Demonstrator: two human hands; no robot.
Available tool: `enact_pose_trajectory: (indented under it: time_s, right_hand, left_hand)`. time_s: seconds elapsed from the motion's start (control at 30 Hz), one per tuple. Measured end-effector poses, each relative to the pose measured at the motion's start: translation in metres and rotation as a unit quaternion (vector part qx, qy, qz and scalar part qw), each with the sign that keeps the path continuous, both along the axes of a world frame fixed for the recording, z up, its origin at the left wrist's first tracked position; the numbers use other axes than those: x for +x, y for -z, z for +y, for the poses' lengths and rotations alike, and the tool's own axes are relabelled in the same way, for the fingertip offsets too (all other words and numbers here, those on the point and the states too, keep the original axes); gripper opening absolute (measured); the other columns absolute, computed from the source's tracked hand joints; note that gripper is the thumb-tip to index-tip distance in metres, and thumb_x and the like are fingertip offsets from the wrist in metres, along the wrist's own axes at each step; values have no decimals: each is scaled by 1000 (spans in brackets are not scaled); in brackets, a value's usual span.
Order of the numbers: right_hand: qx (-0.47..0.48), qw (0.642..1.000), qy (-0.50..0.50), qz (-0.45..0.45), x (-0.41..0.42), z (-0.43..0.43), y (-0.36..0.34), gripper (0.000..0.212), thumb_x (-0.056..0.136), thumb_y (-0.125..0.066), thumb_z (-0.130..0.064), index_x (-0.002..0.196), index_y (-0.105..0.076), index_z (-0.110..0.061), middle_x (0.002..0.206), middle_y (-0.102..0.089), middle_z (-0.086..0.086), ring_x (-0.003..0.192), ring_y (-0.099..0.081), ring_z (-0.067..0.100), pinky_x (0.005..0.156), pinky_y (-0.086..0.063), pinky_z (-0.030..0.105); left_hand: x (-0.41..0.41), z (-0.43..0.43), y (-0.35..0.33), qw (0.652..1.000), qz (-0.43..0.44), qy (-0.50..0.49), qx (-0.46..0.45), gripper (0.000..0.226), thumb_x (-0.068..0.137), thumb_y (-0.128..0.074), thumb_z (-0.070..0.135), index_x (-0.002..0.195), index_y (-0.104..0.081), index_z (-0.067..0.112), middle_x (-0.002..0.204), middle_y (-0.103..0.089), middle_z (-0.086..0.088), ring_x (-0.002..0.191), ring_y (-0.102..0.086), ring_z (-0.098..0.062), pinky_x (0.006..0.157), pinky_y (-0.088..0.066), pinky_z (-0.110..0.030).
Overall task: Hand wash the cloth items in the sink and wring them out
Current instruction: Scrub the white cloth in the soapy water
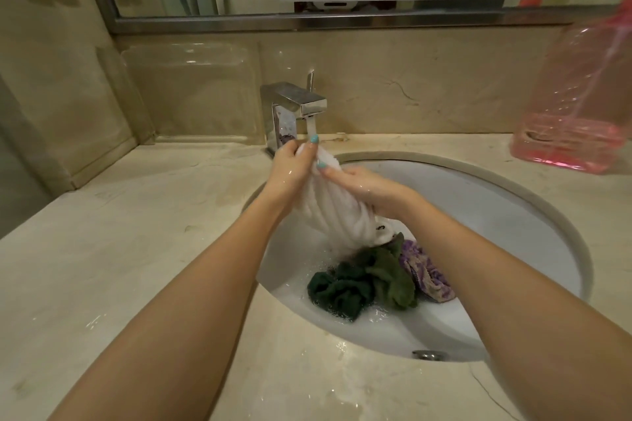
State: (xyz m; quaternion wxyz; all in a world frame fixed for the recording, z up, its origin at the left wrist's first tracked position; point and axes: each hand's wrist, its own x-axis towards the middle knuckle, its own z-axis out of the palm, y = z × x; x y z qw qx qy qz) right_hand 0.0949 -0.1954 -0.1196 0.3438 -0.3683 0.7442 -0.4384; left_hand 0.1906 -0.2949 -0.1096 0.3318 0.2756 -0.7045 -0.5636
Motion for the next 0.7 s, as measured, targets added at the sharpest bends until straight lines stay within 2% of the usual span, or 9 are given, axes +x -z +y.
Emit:
enact_pose_trajectory:
  time_s: [0.07,0.13,0.2,0.27,0.37,0.47,0.53,0.6,0.7]
  right_hand:
    - [-51,999,3,8,-5,5,0,46,91,-55,-56,102,-67,-13,104,-72,11,103,-67,27,93,-52,41]
    - [-136,989,32,-47,-11,11,-5,43,94,-54,-49,107,-67,-10,100,-73,10,99,-68,27,85,-54,37]
    - [-194,973,54,-111,-17,13,-13,46,94,-53,-48,110,-66,-8,99,-74,8,96,-70,22,79,-55,30]
    - [-220,964,94,-115,-20,11,-17,41,95,-52,-48,104,-65,-10,96,-74,5,90,-71,17,72,-54,23]
    - [-251,945,162,-132,-19,6,-22,37,97,-50,-47,103,-64,-13,96,-72,3,91,-69,16,71,-52,24]
    - [-301,918,176,-188,-15,3,-27,40,99,-48,-43,108,-64,-7,96,-73,6,88,-70,17,72,-55,27]
    - [-341,896,173,-227,-12,3,-33,43,101,-44,-38,116,-61,-1,99,-70,10,87,-69,19,76,-56,28]
    - [-376,870,168,-270,-12,2,-40,48,103,-39,-37,125,-55,2,111,-65,17,94,-65,24,87,-52,31]
    - [-404,847,157,-308,-15,6,-48,47,104,-34,-39,117,-58,0,110,-65,15,97,-64,23,91,-51,30]
  left_hand:
    - [0,-1,0,1000,10,20,-5,25,99,-54,35,97,-59,10,86,-65,-2,78,-63,-14,65,-54,-20]
    - [1,-2,0,999,0,44,5,34,96,-56,46,90,-63,13,89,-68,-6,83,-66,-20,77,-55,-33]
    - [5,-2,-2,995,-66,78,5,49,88,-57,62,83,-63,14,89,-68,-7,84,-65,-24,81,-53,-37]
    - [13,-3,-1,978,-153,143,-12,62,76,-61,72,90,-62,12,97,-68,-9,92,-65,-29,87,-51,-41]
    - [20,-9,1,965,-153,211,12,45,82,-72,47,116,-61,19,118,-66,-8,110,-63,-31,98,-50,-48]
    - [24,-16,1,964,-87,225,112,45,83,-72,26,125,-55,27,121,-64,-1,112,-63,-26,91,-55,-49]
    - [23,-17,5,956,-91,247,129,59,79,-75,25,132,-51,24,121,-67,-1,111,-65,-24,91,-56,-44]
    - [22,-12,6,944,-125,273,134,57,74,-76,27,127,-55,22,114,-72,0,107,-67,-20,94,-54,-38]
    - [18,-5,6,937,-142,298,112,51,77,-73,32,124,-56,21,118,-69,-1,111,-65,-19,102,-49,-42]
